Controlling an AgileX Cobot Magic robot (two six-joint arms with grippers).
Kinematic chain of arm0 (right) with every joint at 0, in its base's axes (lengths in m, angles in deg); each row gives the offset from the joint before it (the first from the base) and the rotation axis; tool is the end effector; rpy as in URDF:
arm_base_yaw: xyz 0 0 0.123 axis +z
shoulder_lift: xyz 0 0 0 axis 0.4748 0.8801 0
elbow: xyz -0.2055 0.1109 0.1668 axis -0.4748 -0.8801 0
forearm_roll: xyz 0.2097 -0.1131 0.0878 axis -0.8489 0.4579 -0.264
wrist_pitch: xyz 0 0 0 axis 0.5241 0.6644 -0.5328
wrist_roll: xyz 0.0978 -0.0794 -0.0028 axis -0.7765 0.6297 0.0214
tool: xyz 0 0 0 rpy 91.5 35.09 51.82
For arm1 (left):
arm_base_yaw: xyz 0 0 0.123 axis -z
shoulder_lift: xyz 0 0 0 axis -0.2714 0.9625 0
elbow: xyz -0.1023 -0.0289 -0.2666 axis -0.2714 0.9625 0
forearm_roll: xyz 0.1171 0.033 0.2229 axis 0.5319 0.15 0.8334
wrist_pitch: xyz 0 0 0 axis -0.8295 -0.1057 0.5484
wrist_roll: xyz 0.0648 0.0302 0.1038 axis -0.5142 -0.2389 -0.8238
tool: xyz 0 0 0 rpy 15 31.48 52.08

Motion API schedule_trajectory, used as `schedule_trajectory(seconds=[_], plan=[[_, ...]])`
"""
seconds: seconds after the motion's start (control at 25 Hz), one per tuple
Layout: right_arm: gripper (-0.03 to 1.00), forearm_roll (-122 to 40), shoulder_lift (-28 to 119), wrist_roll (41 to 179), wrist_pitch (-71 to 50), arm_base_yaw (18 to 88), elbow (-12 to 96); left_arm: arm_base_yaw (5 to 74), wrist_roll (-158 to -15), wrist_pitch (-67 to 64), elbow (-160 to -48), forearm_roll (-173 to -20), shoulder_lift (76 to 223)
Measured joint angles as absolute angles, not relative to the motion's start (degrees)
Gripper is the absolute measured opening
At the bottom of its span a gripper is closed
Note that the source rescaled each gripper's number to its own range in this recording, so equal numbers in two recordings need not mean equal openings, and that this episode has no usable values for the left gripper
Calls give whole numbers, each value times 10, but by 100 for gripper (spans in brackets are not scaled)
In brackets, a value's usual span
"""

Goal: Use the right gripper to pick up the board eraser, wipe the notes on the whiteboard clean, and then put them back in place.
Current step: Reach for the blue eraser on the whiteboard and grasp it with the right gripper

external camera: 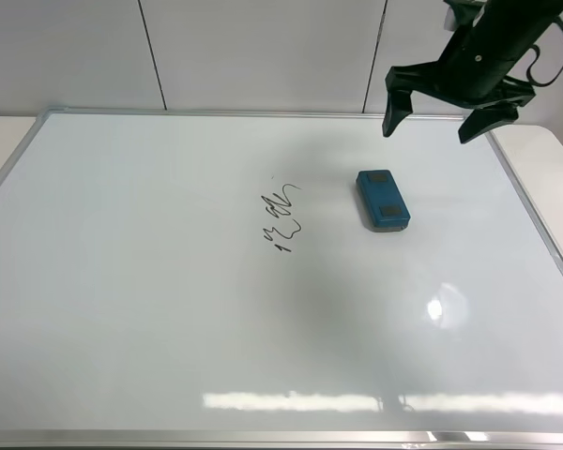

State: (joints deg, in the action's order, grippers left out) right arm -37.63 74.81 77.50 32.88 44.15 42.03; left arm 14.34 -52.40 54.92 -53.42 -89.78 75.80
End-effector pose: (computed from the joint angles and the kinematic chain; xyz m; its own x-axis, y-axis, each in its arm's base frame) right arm 0.3740 0.1133 0.2187 -0.9445 -0.0498 -0.3247 -0.0948 0.9877 0.1241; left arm 0.0259 -0.0125 0.2656 -0.4399 -0.0703 -0.8953 0.0426 0.9942 -0.0990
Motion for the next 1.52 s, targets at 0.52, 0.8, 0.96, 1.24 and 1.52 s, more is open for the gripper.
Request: schedule_trajectory(seconds=[0.52, 0.8, 0.96, 1.24, 1.52], plan=[[100, -373, 831, 765, 305, 451, 431, 143, -524, 549, -534, -898, 758], [100, -371, 867, 763, 271, 470, 432, 143, -524, 549, -534, -898, 758], [100, -368, 886, 751, 255, 484, 432, 143, -524, 549, -534, -898, 758], [100, -349, 907, 740, 254, 496, 432, 143, -524, 549, -534, -898, 758], [100, -327, 908, 739, 268, 496, 432, 143, -524, 549, -534, -898, 758]])
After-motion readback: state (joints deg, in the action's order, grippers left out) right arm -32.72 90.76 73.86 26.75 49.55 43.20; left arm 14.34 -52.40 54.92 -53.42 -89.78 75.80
